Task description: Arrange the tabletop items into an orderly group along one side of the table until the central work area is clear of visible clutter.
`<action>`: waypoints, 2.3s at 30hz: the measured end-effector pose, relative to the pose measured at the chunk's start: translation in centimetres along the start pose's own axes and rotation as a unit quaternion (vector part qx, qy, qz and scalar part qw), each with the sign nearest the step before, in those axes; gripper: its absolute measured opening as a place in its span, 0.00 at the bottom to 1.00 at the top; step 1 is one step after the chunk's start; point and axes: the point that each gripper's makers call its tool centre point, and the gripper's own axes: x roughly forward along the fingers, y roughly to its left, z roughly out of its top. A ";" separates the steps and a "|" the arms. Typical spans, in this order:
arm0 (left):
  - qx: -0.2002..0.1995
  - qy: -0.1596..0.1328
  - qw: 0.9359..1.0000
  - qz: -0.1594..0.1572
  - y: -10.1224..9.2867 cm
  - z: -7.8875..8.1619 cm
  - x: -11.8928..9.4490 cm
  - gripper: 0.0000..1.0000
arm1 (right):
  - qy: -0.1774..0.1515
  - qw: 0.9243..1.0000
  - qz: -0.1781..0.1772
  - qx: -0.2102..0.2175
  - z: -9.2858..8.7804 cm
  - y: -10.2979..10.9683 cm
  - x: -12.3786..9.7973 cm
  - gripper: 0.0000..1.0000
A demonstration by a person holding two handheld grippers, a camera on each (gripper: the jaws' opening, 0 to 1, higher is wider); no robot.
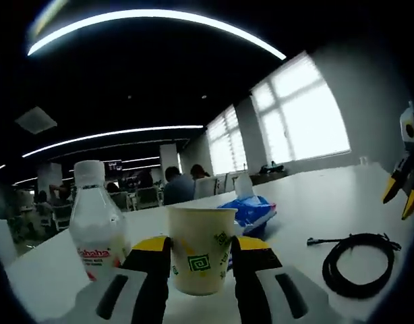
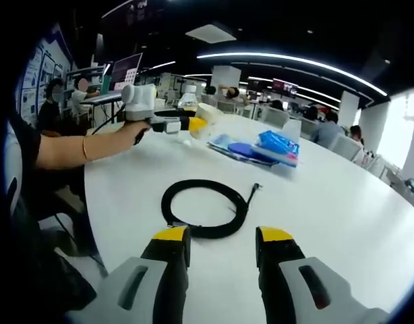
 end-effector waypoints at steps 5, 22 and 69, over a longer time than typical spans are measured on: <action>-0.022 0.013 1.000 0.010 0.3 -1.6 0.0 0.35 | 0.000 1.000 0.002 -0.002 0.0 0.1 0.0 0.37; -0.040 0.044 0.998 0.028 0.8 -4.0 -0.7 0.33 | 0.004 1.000 0.002 0.002 -0.3 0.1 0.3 0.37; 0.068 -0.008 0.997 0.048 0.2 1.3 -3.0 0.61 | -0.001 0.999 -0.013 0.049 0.7 -1.6 1.0 0.40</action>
